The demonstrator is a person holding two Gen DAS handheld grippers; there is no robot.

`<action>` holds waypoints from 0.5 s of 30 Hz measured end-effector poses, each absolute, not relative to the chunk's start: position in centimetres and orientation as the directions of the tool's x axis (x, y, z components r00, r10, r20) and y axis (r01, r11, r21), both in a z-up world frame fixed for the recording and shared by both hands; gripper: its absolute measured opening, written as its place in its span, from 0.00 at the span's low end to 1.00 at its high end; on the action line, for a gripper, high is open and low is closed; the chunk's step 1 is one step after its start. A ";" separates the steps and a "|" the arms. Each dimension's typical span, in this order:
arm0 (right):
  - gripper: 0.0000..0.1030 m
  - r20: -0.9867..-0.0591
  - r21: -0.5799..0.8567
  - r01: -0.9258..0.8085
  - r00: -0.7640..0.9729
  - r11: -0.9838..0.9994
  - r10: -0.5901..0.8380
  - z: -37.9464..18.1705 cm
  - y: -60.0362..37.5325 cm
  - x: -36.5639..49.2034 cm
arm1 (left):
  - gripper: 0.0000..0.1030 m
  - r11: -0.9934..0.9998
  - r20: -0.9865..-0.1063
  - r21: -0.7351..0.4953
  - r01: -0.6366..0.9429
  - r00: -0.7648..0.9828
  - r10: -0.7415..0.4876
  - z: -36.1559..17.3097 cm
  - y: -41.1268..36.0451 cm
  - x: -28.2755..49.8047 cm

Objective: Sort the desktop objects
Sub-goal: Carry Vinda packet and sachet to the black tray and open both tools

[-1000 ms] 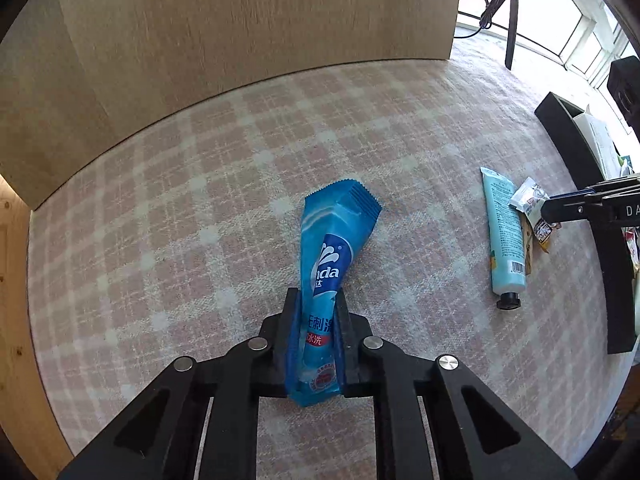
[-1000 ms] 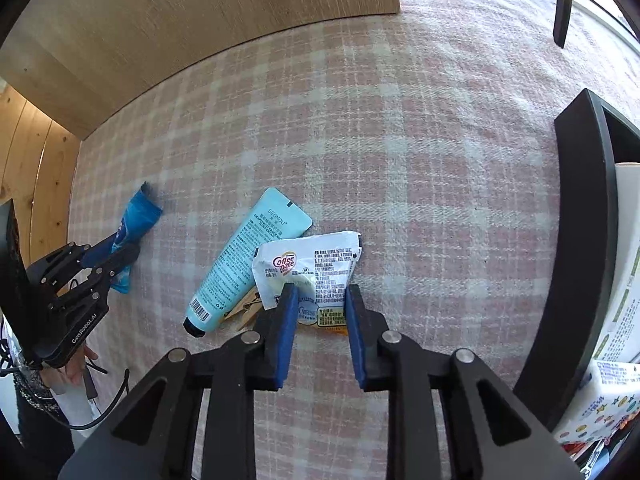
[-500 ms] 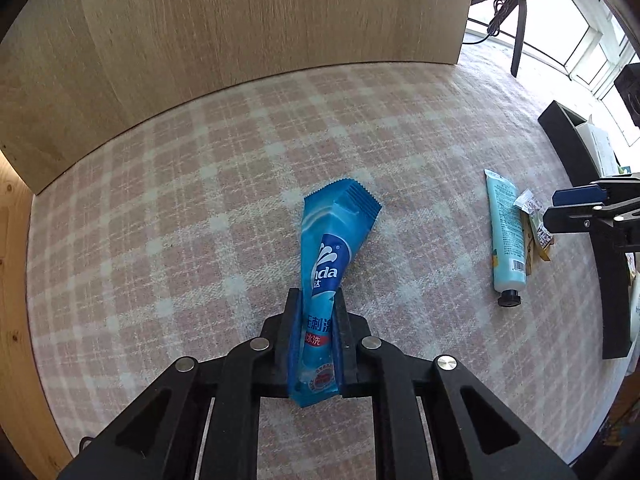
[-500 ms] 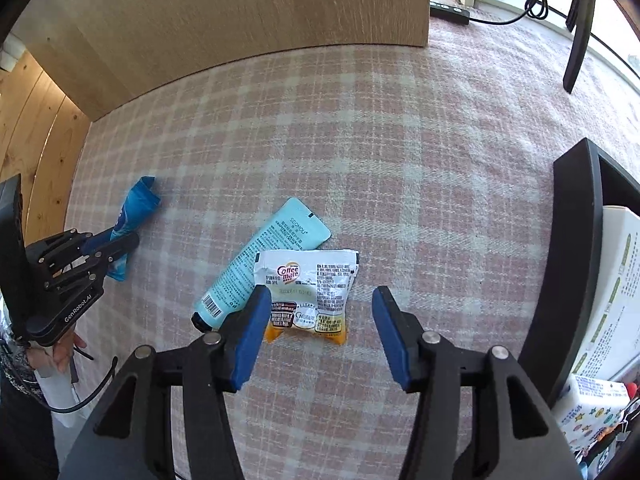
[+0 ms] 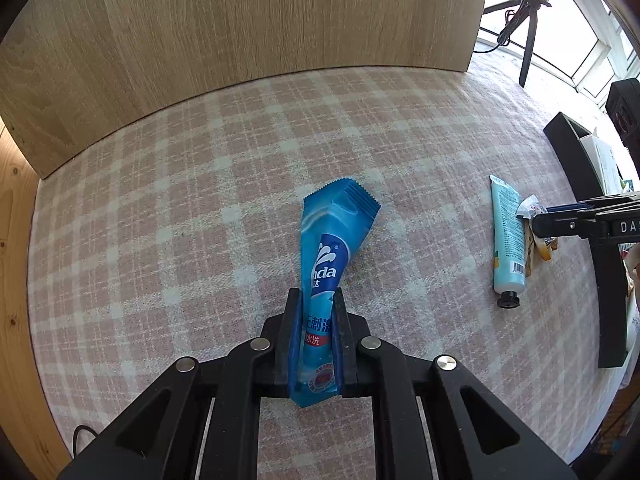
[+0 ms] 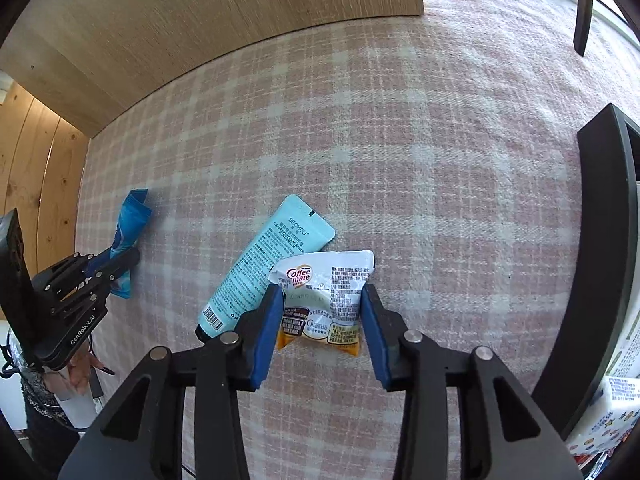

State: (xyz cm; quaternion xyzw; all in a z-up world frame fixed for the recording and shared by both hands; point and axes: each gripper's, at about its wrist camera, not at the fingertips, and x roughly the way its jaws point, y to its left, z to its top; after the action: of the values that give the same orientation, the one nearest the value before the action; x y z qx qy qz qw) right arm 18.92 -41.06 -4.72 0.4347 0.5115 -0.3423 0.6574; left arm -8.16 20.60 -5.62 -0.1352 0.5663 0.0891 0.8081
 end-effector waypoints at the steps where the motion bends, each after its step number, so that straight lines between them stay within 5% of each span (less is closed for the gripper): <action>1: 0.34 -0.970 0.220 0.894 0.243 0.390 -0.010 -4.7 -41.0 18.9 | 0.11 0.947 -0.938 -0.121 -0.299 0.345 -0.011 -5.5 20.7 -8.4; 5: 0.25 -0.966 0.227 0.892 0.257 0.392 -0.024 -4.2 -40.2 19.0 | 0.11 0.947 -0.933 -0.121 -0.297 0.359 -0.006 -4.5 20.8 -9.2; 15: 0.24 -0.950 0.255 0.902 0.301 0.349 -0.083 -1.6 -40.2 15.3 | 0.11 0.957 -0.920 -0.139 -0.256 0.391 -0.029 -1.7 19.8 -10.0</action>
State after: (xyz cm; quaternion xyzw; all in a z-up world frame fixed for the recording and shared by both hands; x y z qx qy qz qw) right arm 15.27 -40.23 -1.59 0.4394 0.4658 -0.3640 0.6764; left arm -10.01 19.83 -1.66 -0.1302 0.5475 0.0690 0.8237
